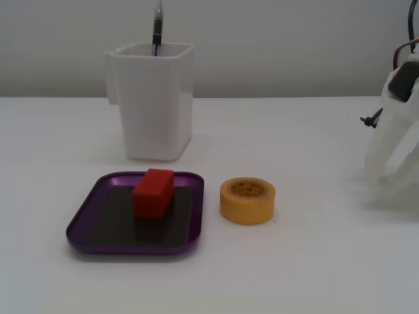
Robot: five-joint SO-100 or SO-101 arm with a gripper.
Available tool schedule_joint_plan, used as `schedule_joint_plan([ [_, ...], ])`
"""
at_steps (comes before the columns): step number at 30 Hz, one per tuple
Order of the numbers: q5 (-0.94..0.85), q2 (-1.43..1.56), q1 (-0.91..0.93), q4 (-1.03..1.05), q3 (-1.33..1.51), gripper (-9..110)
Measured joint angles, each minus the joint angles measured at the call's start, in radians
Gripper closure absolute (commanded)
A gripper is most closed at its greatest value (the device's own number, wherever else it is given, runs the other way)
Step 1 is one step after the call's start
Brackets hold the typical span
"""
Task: Pick up the red cube and place it in the box.
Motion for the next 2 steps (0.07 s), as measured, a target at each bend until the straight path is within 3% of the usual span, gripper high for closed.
schedule_joint_plan([
  [2,0.0,0.0,0.0,0.0,0.0,100],
])
